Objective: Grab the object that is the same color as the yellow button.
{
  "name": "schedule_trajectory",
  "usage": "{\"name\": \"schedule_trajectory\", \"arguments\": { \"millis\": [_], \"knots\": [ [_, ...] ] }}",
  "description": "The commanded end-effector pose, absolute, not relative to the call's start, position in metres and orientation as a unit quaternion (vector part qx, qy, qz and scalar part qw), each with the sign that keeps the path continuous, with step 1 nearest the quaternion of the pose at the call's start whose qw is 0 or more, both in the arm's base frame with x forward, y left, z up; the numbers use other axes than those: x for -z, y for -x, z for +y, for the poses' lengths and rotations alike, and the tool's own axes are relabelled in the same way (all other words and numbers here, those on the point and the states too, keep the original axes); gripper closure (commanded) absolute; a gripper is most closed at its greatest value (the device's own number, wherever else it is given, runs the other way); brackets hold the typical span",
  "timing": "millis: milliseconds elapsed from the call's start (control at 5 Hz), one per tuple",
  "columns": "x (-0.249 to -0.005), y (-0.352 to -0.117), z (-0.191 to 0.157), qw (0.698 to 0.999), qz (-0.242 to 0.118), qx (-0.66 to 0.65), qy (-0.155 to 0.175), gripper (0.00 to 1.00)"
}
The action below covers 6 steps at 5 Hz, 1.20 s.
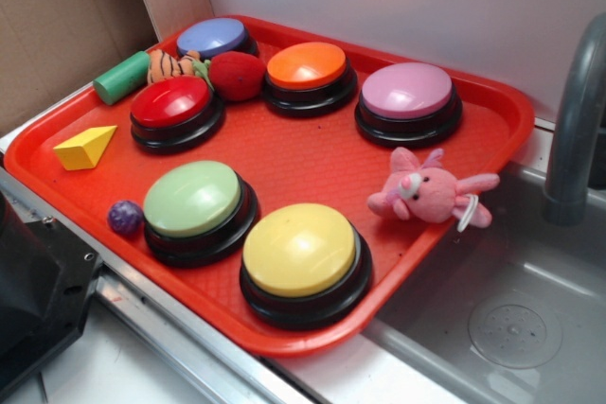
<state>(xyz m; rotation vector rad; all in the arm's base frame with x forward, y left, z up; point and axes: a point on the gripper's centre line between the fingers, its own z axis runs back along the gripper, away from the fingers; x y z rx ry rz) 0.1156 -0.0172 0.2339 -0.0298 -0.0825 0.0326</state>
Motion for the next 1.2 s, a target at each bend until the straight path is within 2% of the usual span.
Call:
{"name": "schedule_trajectory", "arguments": {
  "millis": [0,200,600,1000],
  "knots": [
    [-0.234,-0.116,-0.017,0.999,-0.041,-0.016,0.015,0.00],
    [-0.227,-0.115,-0.007,0.997,-0.060,-0.038,0.029,0.00],
    [-0.187,-0.108,0.027,0.987,-0.075,-0.136,0.031,0.00],
    [-0.141,-0.108,0.061,0.973,-0.077,-0.219,-0.012,0.00]
  ]
}}
